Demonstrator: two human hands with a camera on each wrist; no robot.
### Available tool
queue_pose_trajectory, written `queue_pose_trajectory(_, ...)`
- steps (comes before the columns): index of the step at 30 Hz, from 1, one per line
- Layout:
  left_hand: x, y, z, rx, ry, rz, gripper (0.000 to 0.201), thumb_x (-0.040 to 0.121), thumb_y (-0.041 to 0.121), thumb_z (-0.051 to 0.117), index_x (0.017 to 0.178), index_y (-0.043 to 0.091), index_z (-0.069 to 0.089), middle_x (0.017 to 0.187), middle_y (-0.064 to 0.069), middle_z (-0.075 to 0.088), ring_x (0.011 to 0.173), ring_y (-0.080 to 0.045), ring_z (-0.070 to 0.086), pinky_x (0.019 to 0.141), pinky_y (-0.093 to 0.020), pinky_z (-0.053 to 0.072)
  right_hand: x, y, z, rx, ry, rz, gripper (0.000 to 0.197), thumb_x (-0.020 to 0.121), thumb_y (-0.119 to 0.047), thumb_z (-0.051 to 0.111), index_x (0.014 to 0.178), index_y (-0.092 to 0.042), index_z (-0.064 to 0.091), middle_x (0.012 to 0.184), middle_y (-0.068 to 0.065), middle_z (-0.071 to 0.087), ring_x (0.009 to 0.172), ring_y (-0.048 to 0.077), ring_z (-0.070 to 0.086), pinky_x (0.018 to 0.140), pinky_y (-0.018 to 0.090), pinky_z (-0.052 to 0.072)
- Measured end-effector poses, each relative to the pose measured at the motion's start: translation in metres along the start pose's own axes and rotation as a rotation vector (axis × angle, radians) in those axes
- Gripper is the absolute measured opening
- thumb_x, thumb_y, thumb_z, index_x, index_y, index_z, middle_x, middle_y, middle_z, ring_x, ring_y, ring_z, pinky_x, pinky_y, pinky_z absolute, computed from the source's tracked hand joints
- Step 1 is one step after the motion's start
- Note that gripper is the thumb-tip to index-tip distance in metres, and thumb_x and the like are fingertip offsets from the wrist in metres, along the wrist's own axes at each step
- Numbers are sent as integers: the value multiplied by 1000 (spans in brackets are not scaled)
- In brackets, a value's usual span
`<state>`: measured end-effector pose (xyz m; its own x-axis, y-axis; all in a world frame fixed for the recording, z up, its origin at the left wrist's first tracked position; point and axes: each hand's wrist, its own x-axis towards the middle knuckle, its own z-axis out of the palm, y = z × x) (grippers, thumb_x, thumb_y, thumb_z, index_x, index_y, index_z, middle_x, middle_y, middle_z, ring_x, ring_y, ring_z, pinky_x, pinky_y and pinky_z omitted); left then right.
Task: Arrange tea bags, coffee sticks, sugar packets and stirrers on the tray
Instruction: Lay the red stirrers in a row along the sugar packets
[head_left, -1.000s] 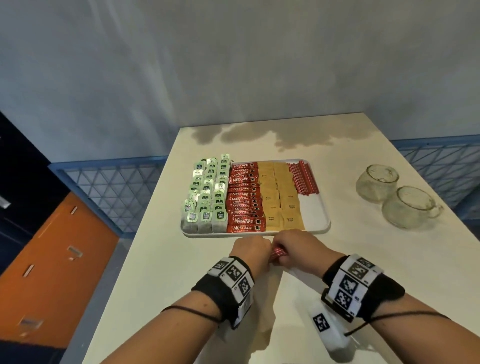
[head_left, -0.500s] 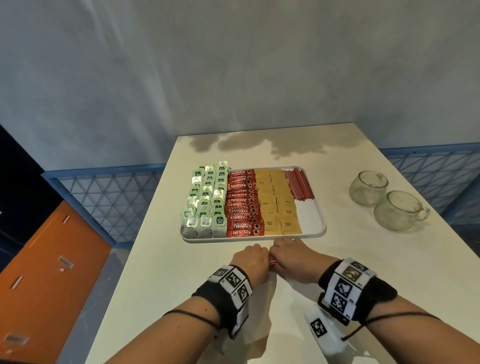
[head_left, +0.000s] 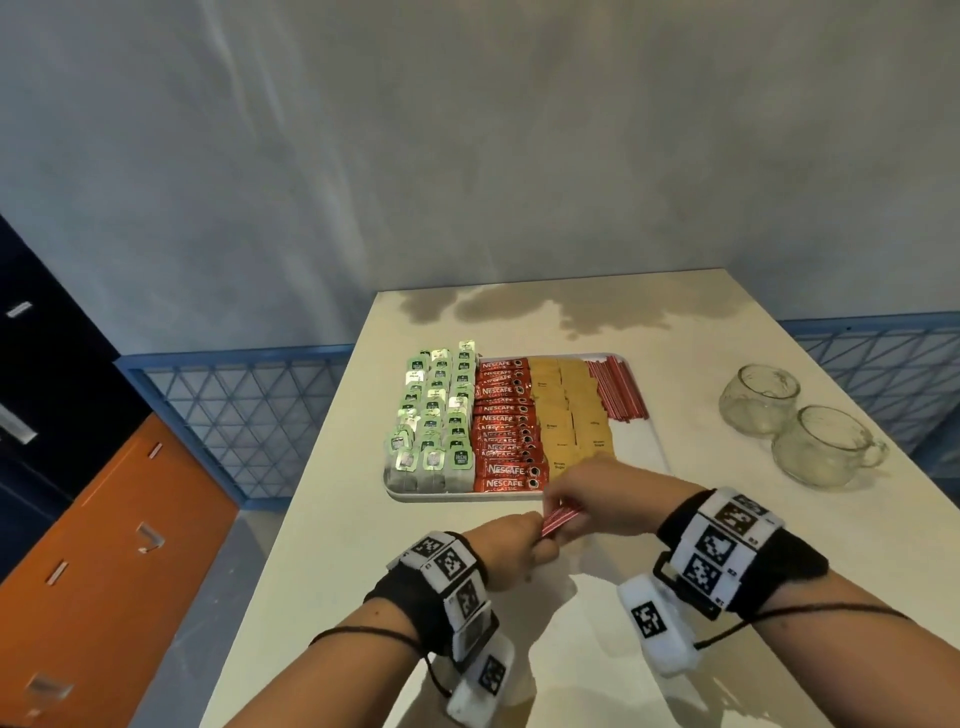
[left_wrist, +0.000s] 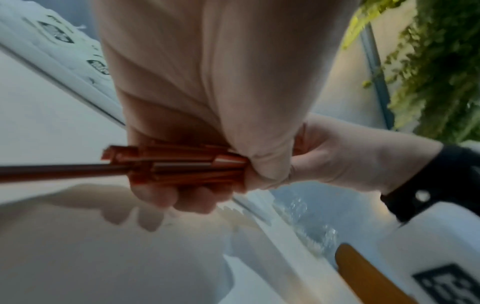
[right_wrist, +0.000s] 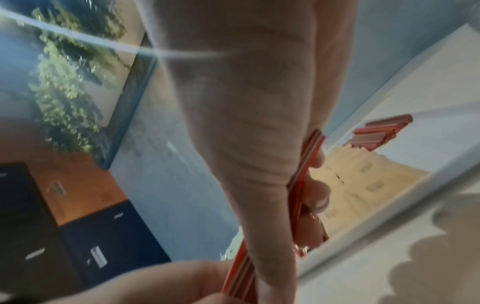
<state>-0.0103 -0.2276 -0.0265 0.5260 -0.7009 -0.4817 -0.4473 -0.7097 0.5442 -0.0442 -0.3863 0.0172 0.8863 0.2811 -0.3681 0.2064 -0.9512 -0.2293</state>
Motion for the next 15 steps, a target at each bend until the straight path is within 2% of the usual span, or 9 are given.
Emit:
queue_pose_trajectory(2,-1,-2,-3,-228,18,17,15,100,15,39,109,11,51,85,-5,53,70,-18,52,64,-28,42,-1,10,-10,73,160,26,38,76,-47,78,110,-32,68,103,-12,68,96,9,58,99,36,39)
queue_pose_trajectory(3,-3,-3,-6,-374,31,22,12,100,13,38,102,15,49,81,-3,50,63,-14,48,59,-26,41,0,15,-13,103,253,44,51,72,-50,80,119,-37,64,111,-13,65,103,8,57,102,36,37)
queue_pose_trajectory(5,-8,-7,-16,-636,95,25,12,103,18,40,95,22,48,74,1,46,56,-9,43,54,-23,40,3,16,-17,199,453,59,83,66,-52,83,140,-44,45,133,-9,48,121,10,46,109,38,33)
queue_pose_trajectory(7,-11,-5,-27,-901,195,28,11,104,23,40,97,18,48,71,2,46,55,-9,43,53,-24,42,3,14,-17,326,611,60,105,63,-51,86,150,-44,27,150,-4,28,137,15,30,115,42,30)
queue_pose_trajectory(8,-11,-4,-33,-1060,233,36,12,104,21,41,97,14,46,70,1,47,54,-10,44,52,-25,44,3,12,-17,371,646,48,112,62,-53,86,152,-43,21,154,-6,21,142,16,23,118,44,27)
queue_pose_trajectory(11,-10,0,-47,-1516,276,93,13,105,18,41,94,11,44,65,1,45,51,-11,46,49,-26,47,0,-1,-18,455,553,-37,124,54,-62,87,153,-48,13,157,-18,5,147,11,7,121,48,17)
queue_pose_trajectory(13,-10,0,-52,-1667,302,84,13,105,19,41,95,11,44,64,1,44,51,-10,46,50,-26,49,-3,-9,-18,455,450,-108,130,49,-60,89,150,-55,8,156,-27,-4,147,7,-2,117,45,9)
queue_pose_trajectory(15,-13,1,-56,-1747,282,74,14,105,20,40,96,9,45,65,1,44,51,-10,47,50,-26,50,-3,-15,-20,426,404,-156,131,49,-56,91,149,-58,6,157,-27,-7,148,7,-6,113,42,8)
